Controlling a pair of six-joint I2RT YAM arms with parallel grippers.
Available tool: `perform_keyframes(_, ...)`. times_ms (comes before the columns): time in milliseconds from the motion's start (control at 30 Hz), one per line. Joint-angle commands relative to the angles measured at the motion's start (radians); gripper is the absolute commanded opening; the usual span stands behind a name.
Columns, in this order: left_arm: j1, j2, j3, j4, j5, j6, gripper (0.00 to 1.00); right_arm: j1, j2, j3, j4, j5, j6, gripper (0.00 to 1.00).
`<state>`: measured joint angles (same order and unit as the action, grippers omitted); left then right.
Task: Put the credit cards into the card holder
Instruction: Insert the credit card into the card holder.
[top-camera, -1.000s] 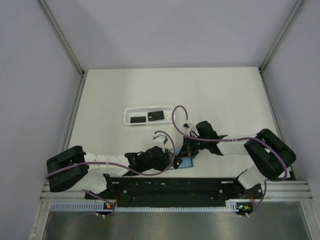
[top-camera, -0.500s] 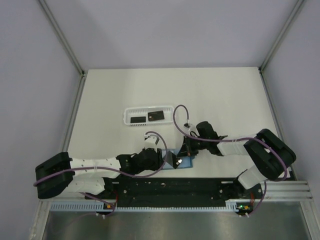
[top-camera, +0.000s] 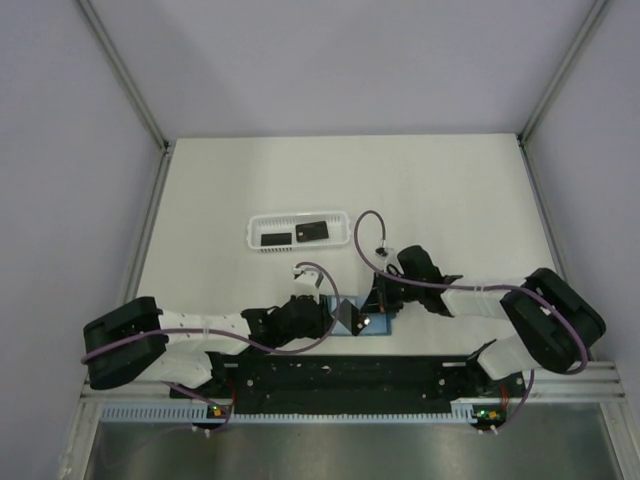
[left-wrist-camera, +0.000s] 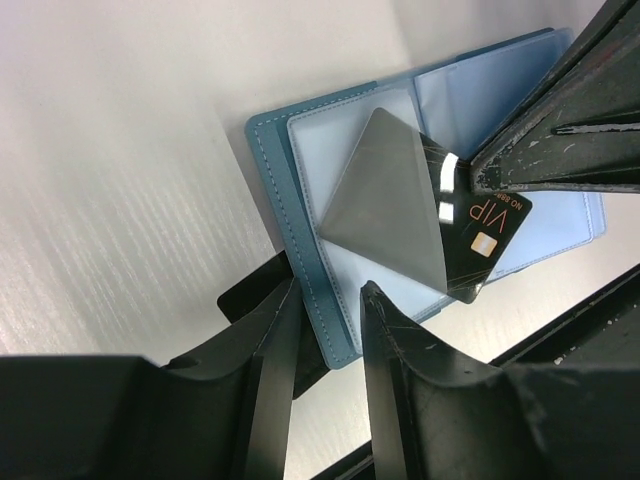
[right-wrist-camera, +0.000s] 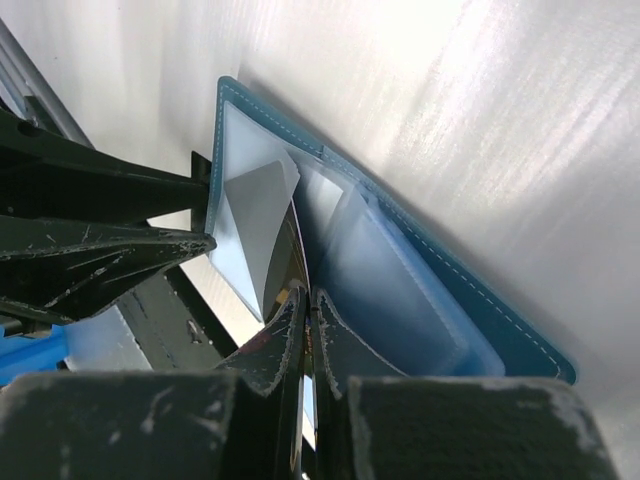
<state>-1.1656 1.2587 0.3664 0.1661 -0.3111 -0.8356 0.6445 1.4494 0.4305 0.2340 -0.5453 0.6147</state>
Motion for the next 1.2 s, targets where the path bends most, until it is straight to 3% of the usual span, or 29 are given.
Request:
perform_keyframes(0, -0.003, 0.045, -0.012, -0.040, 0.056, 0.001, 0.36, 0.003, -0.072, -0.018, -0.001, 0.054, 0.023, 0.00)
perform_keyframes(467, -0.003, 0.056, -0.014, -0.036, 0.063, 0.006, 0.35, 0.003, -0.265, -0.068, -0.122, 0.219, 0.077, 0.00)
perform_keyframes(1167, -0.003, 0.068, -0.006, -0.031, 0.073, 0.006, 0.34, 0.003, -0.300, -0.210, 0.070, 0.317, 0.237, 0.00)
